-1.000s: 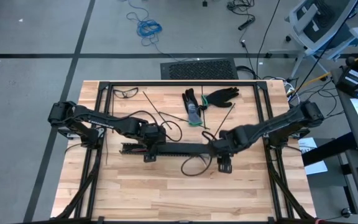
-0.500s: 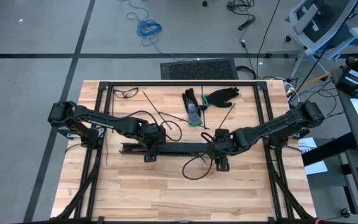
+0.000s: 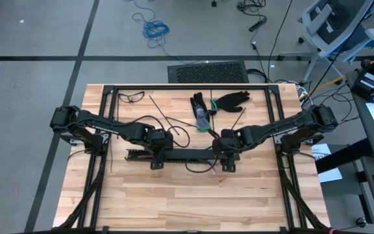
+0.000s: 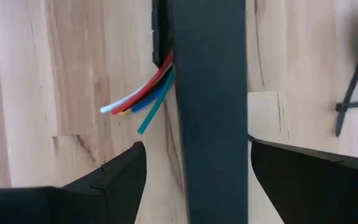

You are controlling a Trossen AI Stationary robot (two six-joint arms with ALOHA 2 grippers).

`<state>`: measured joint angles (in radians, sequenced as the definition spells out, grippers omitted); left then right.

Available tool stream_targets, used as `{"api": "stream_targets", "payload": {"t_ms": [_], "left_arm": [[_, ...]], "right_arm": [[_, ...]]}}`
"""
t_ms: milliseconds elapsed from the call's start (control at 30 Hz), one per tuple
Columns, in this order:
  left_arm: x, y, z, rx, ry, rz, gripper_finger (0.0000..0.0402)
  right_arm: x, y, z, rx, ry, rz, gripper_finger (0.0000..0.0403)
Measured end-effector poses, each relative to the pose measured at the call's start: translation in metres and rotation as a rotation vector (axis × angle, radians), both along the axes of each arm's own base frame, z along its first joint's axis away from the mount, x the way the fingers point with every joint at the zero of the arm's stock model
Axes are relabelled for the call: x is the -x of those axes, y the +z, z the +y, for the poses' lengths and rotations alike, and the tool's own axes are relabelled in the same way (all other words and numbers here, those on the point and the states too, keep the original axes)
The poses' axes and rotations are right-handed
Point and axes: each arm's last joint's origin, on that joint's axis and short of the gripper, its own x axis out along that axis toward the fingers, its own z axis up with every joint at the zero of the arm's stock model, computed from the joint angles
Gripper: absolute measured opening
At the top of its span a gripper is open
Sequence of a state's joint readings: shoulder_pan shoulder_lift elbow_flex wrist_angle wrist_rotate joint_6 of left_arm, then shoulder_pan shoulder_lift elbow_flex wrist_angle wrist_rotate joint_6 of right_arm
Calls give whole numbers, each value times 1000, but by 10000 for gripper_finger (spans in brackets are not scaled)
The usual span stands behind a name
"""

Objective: Ziptie cables
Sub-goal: Close the black cable duct

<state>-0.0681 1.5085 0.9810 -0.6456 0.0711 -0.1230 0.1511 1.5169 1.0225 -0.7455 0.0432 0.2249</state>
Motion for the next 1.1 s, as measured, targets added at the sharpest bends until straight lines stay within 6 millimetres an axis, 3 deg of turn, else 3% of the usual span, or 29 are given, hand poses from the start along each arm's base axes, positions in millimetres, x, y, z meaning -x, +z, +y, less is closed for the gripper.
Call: {"api": "stream_targets", "payload": {"t_ms": [333, 1100], "left_arm": [[0, 0, 0, 3, 1, 0, 229], [0, 0, 0, 1, 7, -1, 229]], "right_arm": [[2, -22, -15, -81, 5, -33, 275], [12, -55, -29, -85, 3, -26, 274]]}}
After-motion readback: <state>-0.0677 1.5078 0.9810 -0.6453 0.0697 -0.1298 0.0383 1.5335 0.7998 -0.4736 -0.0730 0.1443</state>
